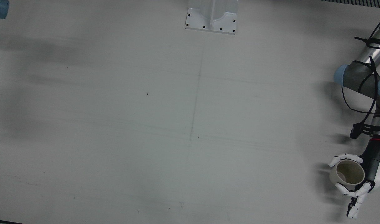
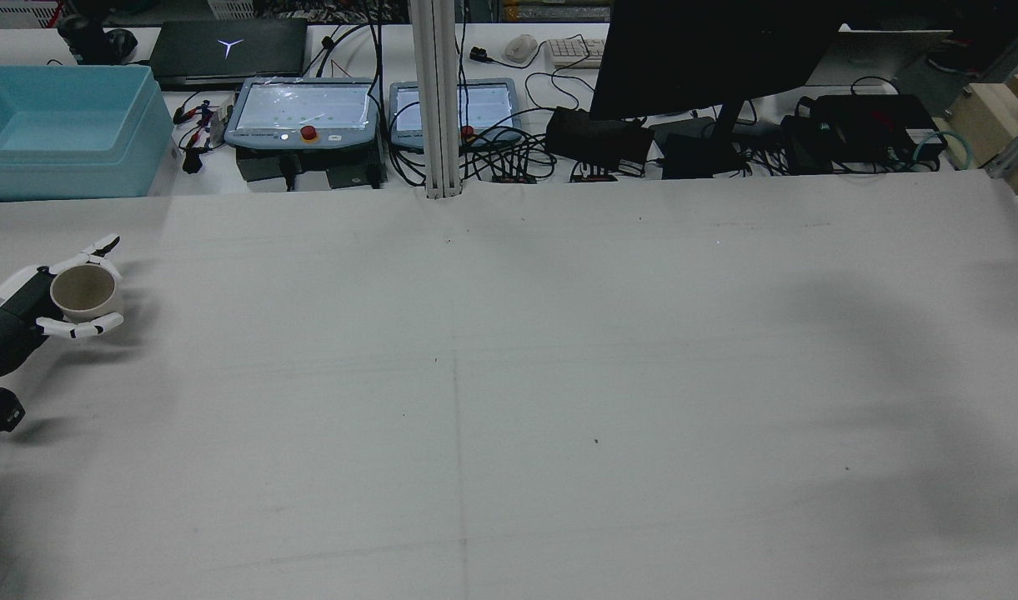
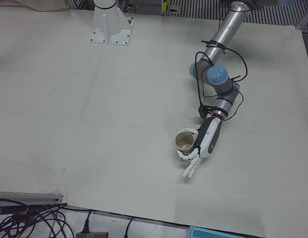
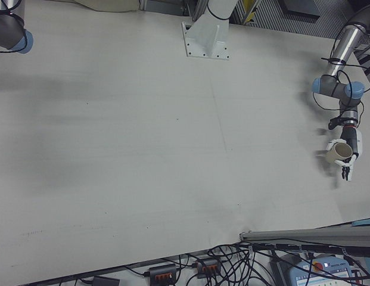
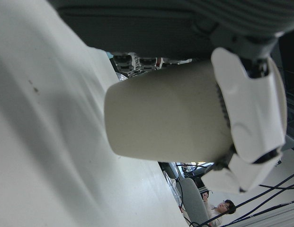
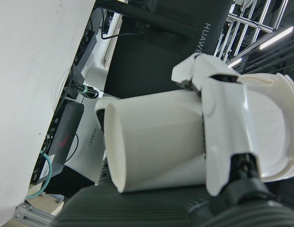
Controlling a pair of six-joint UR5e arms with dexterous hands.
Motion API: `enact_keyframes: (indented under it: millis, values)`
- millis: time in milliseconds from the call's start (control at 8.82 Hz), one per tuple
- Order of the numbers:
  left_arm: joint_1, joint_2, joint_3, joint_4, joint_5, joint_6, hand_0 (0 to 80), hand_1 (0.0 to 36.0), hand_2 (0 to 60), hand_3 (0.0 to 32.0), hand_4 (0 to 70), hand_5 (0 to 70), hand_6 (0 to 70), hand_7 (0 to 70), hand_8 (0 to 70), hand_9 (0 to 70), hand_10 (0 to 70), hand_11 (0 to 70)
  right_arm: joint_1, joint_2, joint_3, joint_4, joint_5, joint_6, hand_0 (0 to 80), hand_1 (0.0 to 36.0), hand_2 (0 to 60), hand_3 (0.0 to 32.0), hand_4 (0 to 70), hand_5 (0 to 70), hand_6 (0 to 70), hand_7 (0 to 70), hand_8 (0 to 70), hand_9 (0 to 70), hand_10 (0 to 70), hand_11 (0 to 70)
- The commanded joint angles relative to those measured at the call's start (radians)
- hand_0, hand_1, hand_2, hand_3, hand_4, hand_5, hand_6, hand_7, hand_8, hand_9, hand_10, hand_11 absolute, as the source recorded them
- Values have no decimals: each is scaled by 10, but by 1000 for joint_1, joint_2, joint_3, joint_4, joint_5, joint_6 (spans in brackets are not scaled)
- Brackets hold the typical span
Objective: Pour water
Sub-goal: 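Lower the left hand's cup and release it on the table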
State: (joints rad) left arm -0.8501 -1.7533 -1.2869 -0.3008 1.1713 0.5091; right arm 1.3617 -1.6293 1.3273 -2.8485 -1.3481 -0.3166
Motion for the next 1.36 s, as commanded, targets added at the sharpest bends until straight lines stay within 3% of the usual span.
enact_keyframes:
  millis: [0, 113, 227, 340, 567, 1020, 1247]
  values:
    - [0, 0, 56, -30, -1, 3, 493, 199, 386, 0, 282, 433, 60, 83, 28, 42, 28, 56, -4, 3, 0, -2, -3, -4, 744, 340, 378, 0, 56, 700, 283, 427, 380, 529, 490, 700]
    - [0, 0, 61, -29, 1, 3, 495, 128, 96, 0, 270, 278, 55, 77, 22, 33, 23, 46, -3, 3, 1, -2, -3, -6, 759, 341, 373, 0, 58, 700, 285, 430, 380, 528, 488, 700]
    - [0, 0, 60, -29, 1, 2, 490, 108, 26, 0, 257, 173, 51, 73, 18, 26, 19, 39, -4, 5, 3, -2, -3, -4, 762, 341, 371, 0, 58, 700, 284, 429, 378, 527, 487, 700]
    - [0, -2, 60, -29, 1, -1, 491, 103, 1, 0, 244, 87, 47, 69, 15, 21, 15, 34, -3, 5, 4, -2, -3, -6, 768, 343, 368, 0, 57, 700, 284, 430, 377, 526, 486, 700]
    - [0, 0, 61, -26, 1, -3, 490, 97, 0, 0, 227, 0, 42, 61, 13, 16, 10, 28, -3, 0, 4, -2, -3, -6, 781, 344, 361, 0, 57, 700, 284, 430, 375, 523, 483, 700]
    - [-7, 3, 60, -28, 1, -17, 488, 96, 0, 0, 202, 0, 39, 57, 7, 12, 9, 27, -22, 0, -13, 0, -2, -31, 777, 340, 348, 0, 53, 700, 278, 422, 372, 520, 483, 700]
    - [-35, 3, 60, -43, 1, -18, 486, 86, 0, 0, 189, 0, 36, 51, 5, 9, 8, 24, -38, 32, -84, 8, 1, -93, 734, 332, 353, 0, 51, 700, 280, 421, 379, 527, 495, 700]
